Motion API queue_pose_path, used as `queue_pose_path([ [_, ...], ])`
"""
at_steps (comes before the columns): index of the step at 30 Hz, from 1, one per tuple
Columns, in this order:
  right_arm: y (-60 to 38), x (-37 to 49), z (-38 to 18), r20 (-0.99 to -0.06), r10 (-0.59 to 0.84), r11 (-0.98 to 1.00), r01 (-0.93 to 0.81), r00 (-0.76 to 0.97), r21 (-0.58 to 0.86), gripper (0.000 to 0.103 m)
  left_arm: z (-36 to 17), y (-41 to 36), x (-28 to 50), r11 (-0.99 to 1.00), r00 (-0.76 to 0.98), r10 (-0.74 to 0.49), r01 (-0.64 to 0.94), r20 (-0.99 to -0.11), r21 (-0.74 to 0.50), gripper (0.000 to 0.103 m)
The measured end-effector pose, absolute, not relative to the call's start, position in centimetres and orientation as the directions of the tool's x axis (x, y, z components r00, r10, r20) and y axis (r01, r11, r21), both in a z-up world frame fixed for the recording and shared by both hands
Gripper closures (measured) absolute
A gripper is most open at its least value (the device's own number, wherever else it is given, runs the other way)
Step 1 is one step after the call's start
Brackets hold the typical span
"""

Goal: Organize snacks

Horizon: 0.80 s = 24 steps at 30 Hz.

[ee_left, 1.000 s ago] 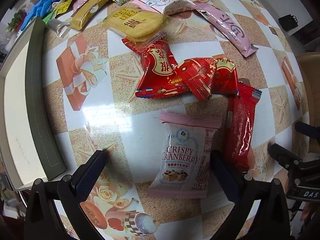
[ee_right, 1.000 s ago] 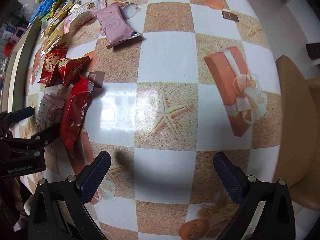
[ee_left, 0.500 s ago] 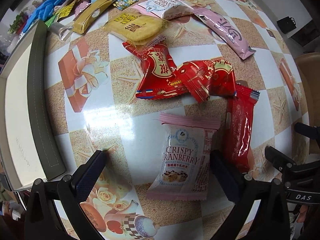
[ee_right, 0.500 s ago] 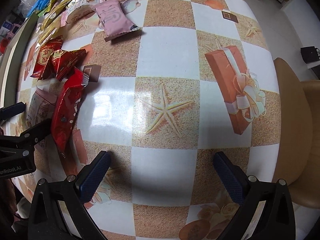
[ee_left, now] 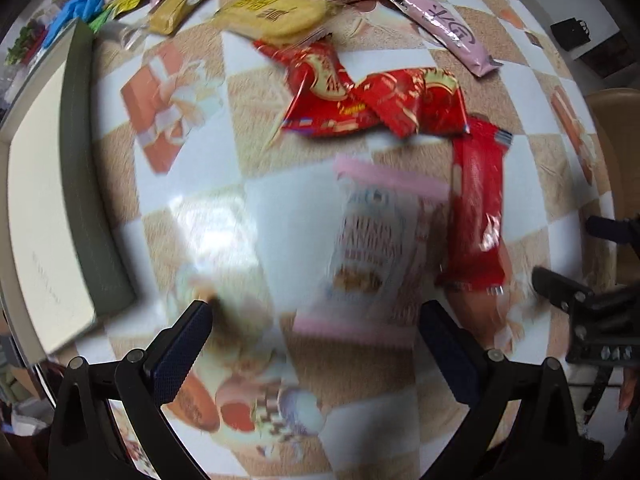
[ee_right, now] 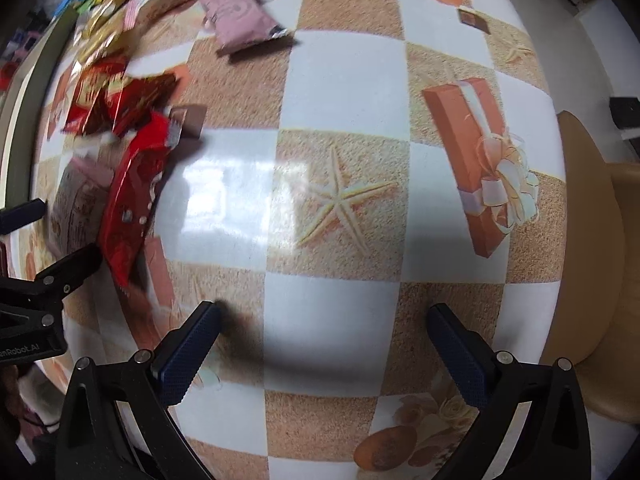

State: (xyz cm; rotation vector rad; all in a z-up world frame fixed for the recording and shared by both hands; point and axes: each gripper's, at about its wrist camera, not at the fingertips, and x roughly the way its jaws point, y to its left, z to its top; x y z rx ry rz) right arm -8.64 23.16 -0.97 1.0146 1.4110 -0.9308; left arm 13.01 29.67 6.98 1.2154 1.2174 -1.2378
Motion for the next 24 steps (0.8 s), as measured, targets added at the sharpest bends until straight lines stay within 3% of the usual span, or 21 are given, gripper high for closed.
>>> queue_pose_path([
  [7, 23.5, -8.0, -1.3, -0.994, 0.105, 0.395, 0.919, -0.038, 0.007, 0.0, 10.4, 32.6, 13.5, -0.009, -0.012, -0.051, 1.0, -0.999, -0.012, 0.004],
  [11, 24.2, -8.0, -1.1, -0.998, 0.064, 0.4, 0.916, -0.02, 0.008, 0.0, 10.5, 31.6, 12.5, -0.034, 0.006, -0.033, 0.999, -0.999, 0.008, 0.019],
  [18, 25.3, -7.7, -1.3, -0.999, 0.039, 0.467, 0.884, -0.008, 0.011, 0.0, 9.0, 32.0, 10.4, -0.081, 0.079, 0.077, 0.994, -0.994, 0.073, 0.019],
  [24, 27.3, -8.8, -0.9, -1.0, 0.008, 0.538, 0.843, 0.011, 0.013, 0.0, 11.2, 32.4, 12.4, 0.006, 0.123, 0.007, 0.992, -0.992, 0.123, 0.018],
])
